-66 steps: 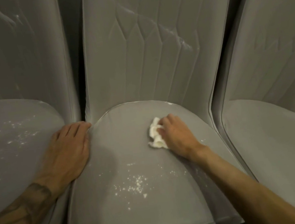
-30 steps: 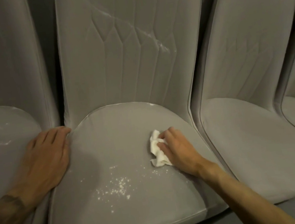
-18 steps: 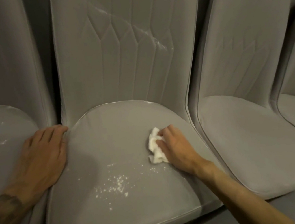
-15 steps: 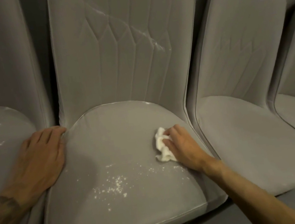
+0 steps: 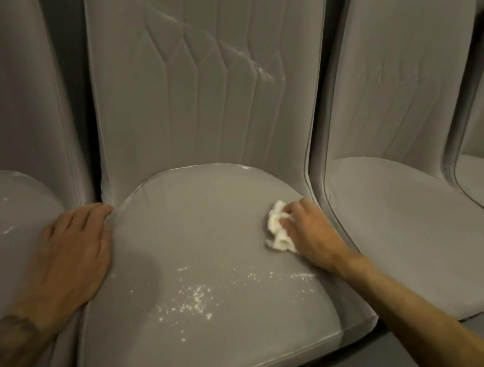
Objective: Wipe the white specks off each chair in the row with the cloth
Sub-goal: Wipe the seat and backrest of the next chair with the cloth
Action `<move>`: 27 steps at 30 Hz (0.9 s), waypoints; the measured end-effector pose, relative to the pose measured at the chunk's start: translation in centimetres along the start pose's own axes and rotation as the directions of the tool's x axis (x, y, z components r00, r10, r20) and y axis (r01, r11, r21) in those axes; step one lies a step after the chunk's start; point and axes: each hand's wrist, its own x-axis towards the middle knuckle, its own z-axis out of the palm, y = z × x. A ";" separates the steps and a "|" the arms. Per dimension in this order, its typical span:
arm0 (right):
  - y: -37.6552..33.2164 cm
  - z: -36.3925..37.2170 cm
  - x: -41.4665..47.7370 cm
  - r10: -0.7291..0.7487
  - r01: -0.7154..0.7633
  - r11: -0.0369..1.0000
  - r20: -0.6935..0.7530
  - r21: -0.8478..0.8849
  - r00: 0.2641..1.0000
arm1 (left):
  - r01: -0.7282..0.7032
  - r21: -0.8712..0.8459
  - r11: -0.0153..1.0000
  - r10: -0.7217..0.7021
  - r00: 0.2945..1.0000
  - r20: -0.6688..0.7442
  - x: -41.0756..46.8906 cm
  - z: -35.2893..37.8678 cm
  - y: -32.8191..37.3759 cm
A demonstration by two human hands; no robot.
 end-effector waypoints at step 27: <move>-9.8 4.0 2.7 -0.209 0.205 0.975 0.036 0.091 0.977 | -0.011 0.015 1.000 0.012 0.999 -0.039 0.1 1.2 -0.5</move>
